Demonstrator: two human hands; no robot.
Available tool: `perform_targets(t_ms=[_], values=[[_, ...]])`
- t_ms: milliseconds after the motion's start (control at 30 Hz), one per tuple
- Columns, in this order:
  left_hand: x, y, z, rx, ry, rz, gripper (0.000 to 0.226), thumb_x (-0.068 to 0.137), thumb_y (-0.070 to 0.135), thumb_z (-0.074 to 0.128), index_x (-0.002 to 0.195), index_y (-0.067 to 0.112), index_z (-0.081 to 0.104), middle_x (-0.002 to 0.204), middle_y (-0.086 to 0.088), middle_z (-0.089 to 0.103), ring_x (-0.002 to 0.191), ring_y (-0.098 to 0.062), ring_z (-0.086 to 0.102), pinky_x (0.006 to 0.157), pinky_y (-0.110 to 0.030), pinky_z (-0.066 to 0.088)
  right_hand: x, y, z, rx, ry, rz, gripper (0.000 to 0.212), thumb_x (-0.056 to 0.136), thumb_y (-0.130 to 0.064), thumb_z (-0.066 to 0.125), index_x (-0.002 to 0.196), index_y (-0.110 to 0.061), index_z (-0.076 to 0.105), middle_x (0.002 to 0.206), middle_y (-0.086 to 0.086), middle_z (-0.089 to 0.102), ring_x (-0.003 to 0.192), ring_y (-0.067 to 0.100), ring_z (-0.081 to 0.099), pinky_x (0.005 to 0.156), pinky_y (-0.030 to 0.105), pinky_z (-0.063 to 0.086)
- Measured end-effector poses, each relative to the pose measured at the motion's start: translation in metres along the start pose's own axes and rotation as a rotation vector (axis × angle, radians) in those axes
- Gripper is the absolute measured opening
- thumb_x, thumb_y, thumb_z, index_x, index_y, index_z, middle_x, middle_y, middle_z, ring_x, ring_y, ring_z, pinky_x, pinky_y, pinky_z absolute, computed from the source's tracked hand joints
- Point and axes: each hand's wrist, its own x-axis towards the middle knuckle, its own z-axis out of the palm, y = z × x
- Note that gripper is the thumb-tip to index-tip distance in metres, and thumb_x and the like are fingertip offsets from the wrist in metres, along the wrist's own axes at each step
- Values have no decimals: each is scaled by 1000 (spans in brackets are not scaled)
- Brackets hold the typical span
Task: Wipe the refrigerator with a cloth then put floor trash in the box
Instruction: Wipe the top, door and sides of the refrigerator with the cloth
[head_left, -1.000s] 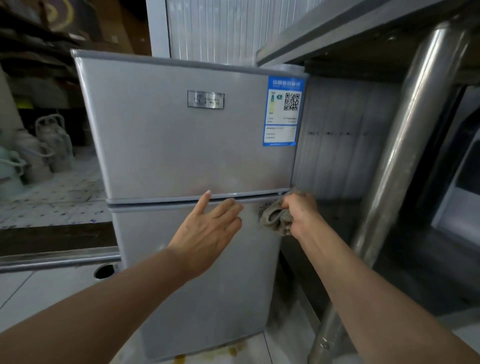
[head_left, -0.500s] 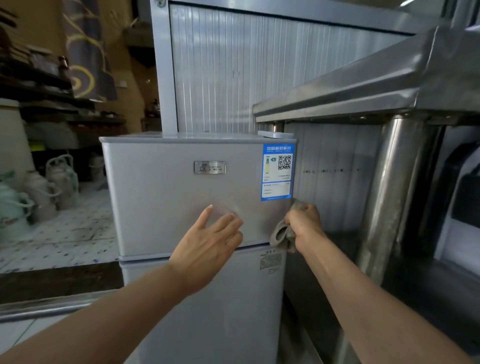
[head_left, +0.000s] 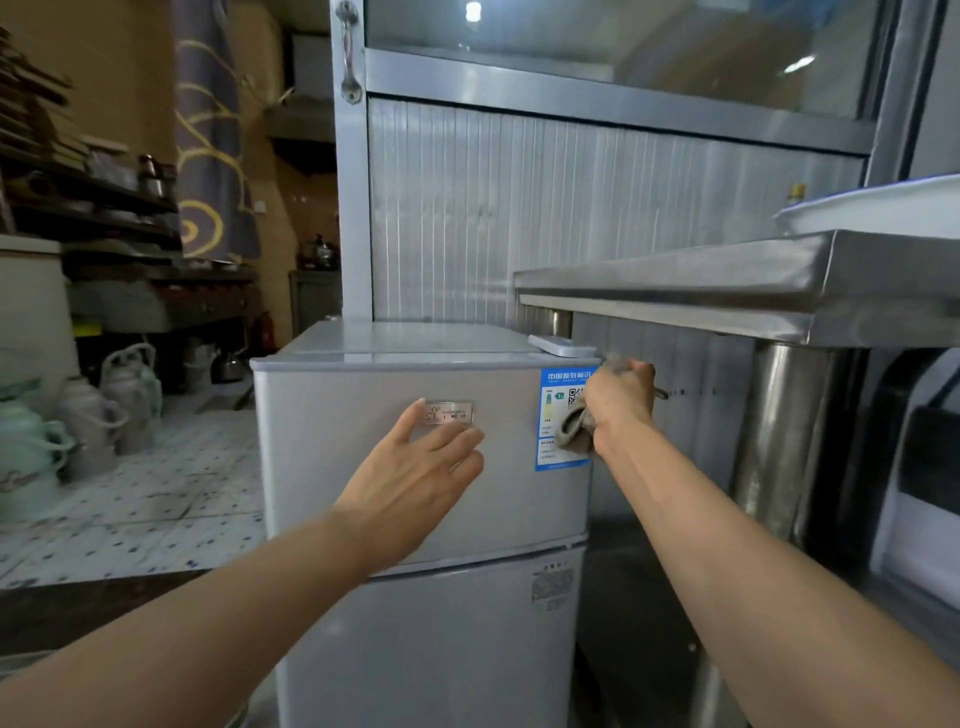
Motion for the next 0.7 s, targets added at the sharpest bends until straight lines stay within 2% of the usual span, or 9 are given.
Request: perform_targets(t_ms=[133,200,300,400,467,533,600,700], values=[[-1,0,-1,-9,2,0,49,49,16,75,98,18,67,115,-5,65,103,-21,63,93,-48,47,-7,2,1,25,2,0,20,94,-9,43,109,-22,38,97,12,60,76,19,66,49,28,49],[-1,-1,-1,-9,14,-5,47,50,14,73,97,17,67,113,-5,66,101,-21,64,92,-47,47,-10,0,3,45,5,-2,25,93,-6,44,112,-22,38,106,15,58,84,23,66,58,32,53],[-1,-2,-2,-9,23,-12,45,52,11,68,97,17,66,112,-5,66,98,-21,64,91,-45,48,-15,-6,7,90,13,-34,33,90,0,44,117,-20,40,122,17,49,103,29,61,69,34,54],[0,-3,-4,-5,12,-25,47,49,10,67,96,17,66,110,-6,66,94,-22,65,86,-41,50,-22,-11,7,105,19,-53,42,87,10,42,119,-17,41,129,16,40,106,27,58,69,31,52],[1,-3,-5,8,-5,-39,47,51,9,66,98,17,64,111,-7,65,94,-23,64,85,-38,49,-29,-13,5,75,-1,-104,55,83,16,42,126,-17,42,132,14,31,110,26,55,79,33,55],[2,-3,-8,14,-26,-60,48,52,9,67,99,16,63,114,-8,63,97,-25,63,85,-39,48,-40,-14,5,9,-47,-184,66,81,19,42,135,-17,39,138,12,24,119,26,47,96,37,50],[2,-4,-13,21,-46,-87,50,53,8,68,101,16,62,119,-10,61,101,-26,62,87,-40,47,-55,-15,7,-32,-82,-246,66,81,18,43,138,-15,38,140,8,22,124,24,42,107,35,41],[-2,-6,-21,28,-82,-125,53,59,7,68,111,15,58,128,-11,55,111,-27,56,96,-45,42,-81,-13,14,-85,-127,-328,62,81,15,43,135,-14,41,138,4,25,124,20,42,108,23,33]])
